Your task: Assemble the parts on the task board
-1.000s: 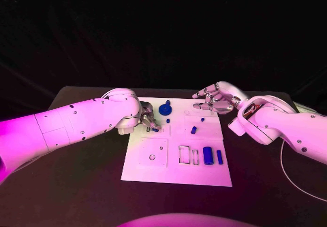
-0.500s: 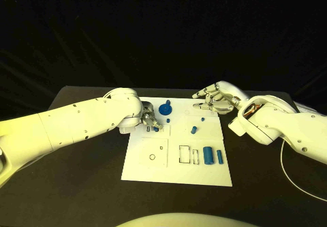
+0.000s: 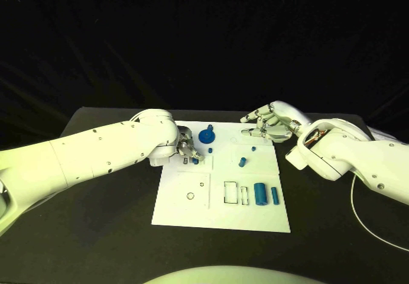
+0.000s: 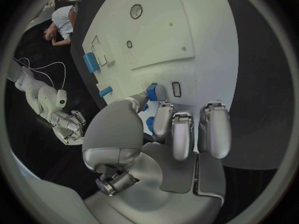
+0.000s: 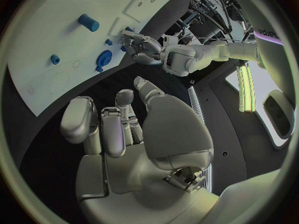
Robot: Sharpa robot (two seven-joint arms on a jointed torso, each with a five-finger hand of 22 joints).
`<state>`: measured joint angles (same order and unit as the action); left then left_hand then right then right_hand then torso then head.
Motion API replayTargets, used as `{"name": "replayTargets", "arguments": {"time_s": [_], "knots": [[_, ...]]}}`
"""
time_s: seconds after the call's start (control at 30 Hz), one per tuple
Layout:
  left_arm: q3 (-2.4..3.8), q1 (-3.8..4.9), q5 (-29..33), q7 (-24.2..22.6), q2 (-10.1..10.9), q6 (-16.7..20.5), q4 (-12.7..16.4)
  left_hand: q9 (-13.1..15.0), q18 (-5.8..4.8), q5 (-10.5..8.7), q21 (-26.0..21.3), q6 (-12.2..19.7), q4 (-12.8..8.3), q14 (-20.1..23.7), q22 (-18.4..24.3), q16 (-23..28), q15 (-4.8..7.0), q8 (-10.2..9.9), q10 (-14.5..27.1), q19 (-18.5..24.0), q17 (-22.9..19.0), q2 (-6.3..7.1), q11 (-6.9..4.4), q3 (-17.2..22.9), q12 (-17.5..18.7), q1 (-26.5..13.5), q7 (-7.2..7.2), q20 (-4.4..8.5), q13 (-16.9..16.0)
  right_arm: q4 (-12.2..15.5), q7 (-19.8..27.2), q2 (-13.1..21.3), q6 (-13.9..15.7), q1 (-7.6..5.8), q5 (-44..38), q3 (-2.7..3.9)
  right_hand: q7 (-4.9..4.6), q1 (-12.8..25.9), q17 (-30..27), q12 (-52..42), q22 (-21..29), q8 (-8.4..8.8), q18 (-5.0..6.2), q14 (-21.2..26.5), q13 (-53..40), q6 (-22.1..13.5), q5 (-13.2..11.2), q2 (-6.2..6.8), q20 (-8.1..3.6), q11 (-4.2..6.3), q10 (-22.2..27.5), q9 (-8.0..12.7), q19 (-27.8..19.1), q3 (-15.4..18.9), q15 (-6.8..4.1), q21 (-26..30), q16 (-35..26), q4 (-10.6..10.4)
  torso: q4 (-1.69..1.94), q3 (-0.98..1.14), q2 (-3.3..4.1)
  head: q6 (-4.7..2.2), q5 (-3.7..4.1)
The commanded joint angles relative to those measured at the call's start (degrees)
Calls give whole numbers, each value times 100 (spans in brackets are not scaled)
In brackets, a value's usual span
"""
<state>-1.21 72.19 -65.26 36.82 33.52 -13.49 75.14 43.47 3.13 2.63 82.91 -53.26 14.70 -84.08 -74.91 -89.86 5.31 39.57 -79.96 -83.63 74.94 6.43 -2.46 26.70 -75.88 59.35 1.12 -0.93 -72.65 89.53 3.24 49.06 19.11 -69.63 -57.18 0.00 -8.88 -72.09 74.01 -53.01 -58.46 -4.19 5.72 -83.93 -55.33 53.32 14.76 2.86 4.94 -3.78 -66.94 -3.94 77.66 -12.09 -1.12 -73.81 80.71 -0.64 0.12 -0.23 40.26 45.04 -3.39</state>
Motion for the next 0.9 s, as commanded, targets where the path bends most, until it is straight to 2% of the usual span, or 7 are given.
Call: {"name": "replayTargets", "arguments": {"time_s": [0.03,0.3,0.57,0.73,0.9], "knots": [[-29,-44,30,15,-27,-204,-4,13,-59,10,34,-60,38,-592,-438,-14,37,-4,-26,-83,1506,14,-12,-99,-31,-111,6,17,-14,2,18,-4,-72,4,-4,1,-11,27,-3,20,1,-33,28,-286,10,48,34,-39,0,4,22,-8,-36,14,24,22,-25,-26,2,-6,0,5,2],[-28,-44,17,19,-13,-147,-7,37,-63,10,43,-86,159,-592,-461,-14,45,5,-41,-94,1506,92,-22,-461,-41,-305,-7,27,-26,-1,21,-2,-69,4,0,1,-11,39,-7,20,4,-33,29,-286,12,48,35,-39,0,4,21,-8,-37,20,24,23,-28,-34,2,-6,-3,6,-1],[-8,-41,6,17,103,61,92,63,-63,9,42,-101,192,-592,-471,-14,61,7,-43,-99,1506,87,-40,-948,-32,-549,-27,42,-18,-9,24,0,-61,4,2,1,-11,39,-7,20,4,-33,29,-286,12,48,35,-39,0,4,21,-8,-37,20,24,23,-28,-34,-2,-10,-1,4,13],[82,-5,4,15,200,208,181,83,-62,10,34,-92,193,-592,-469,-14,69,9,-36,-98,1506,42,-46,-1268,-22,-668,-33,50,-6,-17,28,-3,-51,4,3,0,-10,46,-15,28,19,-33,32,-284,21,49,36,-39,0,5,26,-7,-43,24,24,31,-34,-39,3,-7,-3,9,18],[171,49,6,17,268,263,269,94,-61,10,31,-88,193,-592,-468,-14,71,12,-32,-97,1506,-1,-48,-1387,-15,-677,-35,53,2,-26,30,-8,-50,5,7,0,-10,46,-15,28,19,-33,32,-284,21,49,36,-39,0,5,26,-7,-43,24,24,31,-34,-39,0,-10,-5,-4,14]]}}
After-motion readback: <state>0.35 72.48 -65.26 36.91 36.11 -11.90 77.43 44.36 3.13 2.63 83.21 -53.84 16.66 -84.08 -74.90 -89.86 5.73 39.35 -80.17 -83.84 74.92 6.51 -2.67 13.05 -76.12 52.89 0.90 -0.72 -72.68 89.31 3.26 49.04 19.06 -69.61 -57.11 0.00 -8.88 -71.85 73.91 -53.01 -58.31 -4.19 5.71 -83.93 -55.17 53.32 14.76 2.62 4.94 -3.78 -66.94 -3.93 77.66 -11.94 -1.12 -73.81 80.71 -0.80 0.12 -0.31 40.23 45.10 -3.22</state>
